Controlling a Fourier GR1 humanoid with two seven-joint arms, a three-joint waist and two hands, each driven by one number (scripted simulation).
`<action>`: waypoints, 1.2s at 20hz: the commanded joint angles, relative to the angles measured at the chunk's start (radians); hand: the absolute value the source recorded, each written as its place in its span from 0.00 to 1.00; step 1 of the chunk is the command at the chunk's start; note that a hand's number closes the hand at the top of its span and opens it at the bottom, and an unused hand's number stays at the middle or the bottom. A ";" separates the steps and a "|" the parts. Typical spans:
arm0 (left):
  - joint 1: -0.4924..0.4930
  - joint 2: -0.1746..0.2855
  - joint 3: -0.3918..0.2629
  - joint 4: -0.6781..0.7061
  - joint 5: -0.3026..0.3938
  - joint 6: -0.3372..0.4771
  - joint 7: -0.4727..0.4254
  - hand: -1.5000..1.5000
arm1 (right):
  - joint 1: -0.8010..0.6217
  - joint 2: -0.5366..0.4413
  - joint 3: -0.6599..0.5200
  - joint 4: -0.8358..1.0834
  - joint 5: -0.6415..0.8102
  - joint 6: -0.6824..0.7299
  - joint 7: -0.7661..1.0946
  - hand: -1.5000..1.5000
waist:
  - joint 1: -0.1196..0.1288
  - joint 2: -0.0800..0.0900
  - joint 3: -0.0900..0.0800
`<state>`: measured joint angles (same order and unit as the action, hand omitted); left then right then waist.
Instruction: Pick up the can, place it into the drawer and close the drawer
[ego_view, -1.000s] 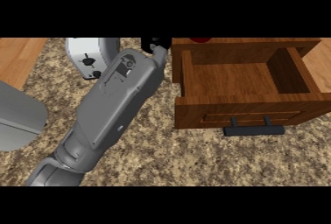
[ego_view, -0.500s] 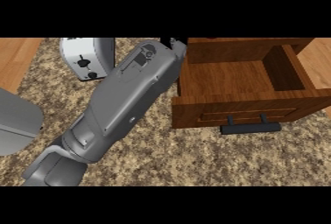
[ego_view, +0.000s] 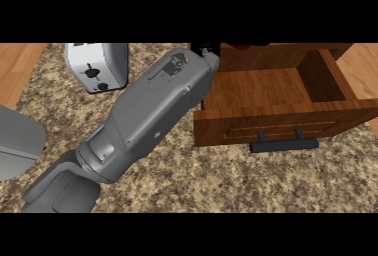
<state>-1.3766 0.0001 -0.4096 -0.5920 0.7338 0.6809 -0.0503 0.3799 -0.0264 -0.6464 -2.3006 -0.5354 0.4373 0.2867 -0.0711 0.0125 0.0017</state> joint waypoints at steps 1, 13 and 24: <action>-0.022 0.000 -0.038 0.064 0.066 -0.014 -0.009 1.00 | -0.033 -0.061 -0.038 0.021 -0.049 -0.011 0.022 0.00 | -0.013 0.004 0.000; -0.047 0.000 -0.164 0.150 0.150 0.072 -0.043 0.00 | -0.011 -0.011 -0.013 0.035 -0.013 0.035 -0.003 0.00 | -0.022 0.007 0.001; 0.016 0.000 -0.219 0.118 0.247 0.112 -0.135 0.00 | -0.044 0.003 0.011 -0.029 0.012 -0.022 0.048 0.00 | -0.014 0.004 0.000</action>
<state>-1.3763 0.0000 -0.6129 -0.4648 0.9504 0.7848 -0.1667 0.3312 -0.0489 -0.6484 -2.3012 -0.5363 0.4293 0.3252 -0.0927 0.0200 0.0019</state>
